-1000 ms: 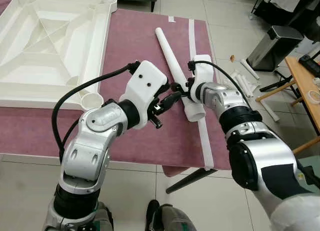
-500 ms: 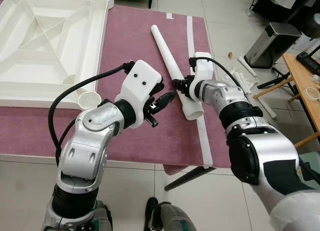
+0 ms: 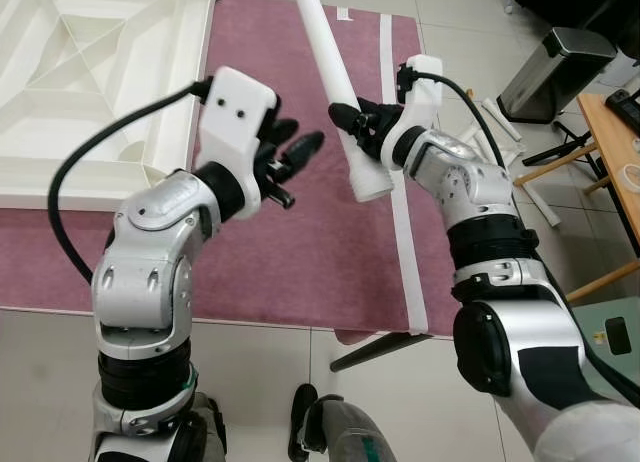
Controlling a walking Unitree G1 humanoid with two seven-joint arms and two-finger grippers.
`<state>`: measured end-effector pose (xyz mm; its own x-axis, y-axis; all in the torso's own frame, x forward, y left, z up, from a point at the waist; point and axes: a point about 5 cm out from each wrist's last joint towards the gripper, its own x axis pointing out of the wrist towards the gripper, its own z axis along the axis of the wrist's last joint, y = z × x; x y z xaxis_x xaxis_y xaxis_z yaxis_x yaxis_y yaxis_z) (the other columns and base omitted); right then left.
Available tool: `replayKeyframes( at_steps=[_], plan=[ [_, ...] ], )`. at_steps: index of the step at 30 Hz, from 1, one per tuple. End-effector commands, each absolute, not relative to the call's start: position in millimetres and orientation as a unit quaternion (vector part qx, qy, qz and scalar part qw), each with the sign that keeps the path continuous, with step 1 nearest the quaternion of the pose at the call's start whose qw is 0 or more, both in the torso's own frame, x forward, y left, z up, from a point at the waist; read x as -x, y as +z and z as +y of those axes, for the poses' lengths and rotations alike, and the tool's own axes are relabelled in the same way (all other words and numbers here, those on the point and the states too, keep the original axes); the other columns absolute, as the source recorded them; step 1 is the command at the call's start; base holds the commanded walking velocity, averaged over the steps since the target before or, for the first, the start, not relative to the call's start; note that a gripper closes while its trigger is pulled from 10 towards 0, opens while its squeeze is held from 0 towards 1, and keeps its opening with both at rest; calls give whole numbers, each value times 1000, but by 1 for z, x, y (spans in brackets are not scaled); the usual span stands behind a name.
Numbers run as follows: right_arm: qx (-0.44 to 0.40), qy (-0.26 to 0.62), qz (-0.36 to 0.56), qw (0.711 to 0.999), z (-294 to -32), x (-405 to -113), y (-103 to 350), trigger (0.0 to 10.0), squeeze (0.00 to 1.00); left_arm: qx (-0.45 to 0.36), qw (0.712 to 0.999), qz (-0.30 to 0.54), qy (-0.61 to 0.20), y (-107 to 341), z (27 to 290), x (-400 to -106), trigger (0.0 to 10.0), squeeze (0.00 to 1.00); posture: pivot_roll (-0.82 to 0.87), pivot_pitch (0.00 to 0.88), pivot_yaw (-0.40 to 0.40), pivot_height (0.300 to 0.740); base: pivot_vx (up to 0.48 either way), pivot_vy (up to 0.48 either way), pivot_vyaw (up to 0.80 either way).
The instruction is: Building children table
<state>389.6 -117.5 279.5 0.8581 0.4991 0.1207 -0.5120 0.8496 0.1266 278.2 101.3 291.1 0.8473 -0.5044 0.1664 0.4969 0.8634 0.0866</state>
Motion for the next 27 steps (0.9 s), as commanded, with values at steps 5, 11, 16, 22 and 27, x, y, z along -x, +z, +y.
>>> replayKeyframes(
  at_steps=[5, 11, 16, 22, 27],
  plan=[
    [-46, 307, -145, 939, -110, -364, 296, 10000, 0, 28, 965, -103, -241, 305, 119, -289, 10000, 1000, 140, 179, -69, 740, 0, 0, 0],
    [-34, 365, -195, 910, -85, -338, 288, 10000, 0, 98, 954, -112, -261, 316, 125, -294, 10000, 925, 145, 160, -58, 740, 0, 0, 0],
    [-29, 430, -200, 880, -60, -314, 276, 10000, 0, 173, 928, -121, -307, 326, 120, -297, 10000, 0, 147, 145, -56, 740, 0, 0, 0],
    [-22, 465, -197, 863, -47, -300, 272, 10000, 0, 226, 900, -136, -348, 340, 118, -298, 10000, 0, 153, 138, -58, 740, 0, 0, 0],
    [-17, 475, -206, 856, -43, -294, 271, 10000, 0, 243, 905, -110, -332, 338, 118, -308, 10000, 0, 151, 140, -54, 740, 0, 0, 0]
  ],
)
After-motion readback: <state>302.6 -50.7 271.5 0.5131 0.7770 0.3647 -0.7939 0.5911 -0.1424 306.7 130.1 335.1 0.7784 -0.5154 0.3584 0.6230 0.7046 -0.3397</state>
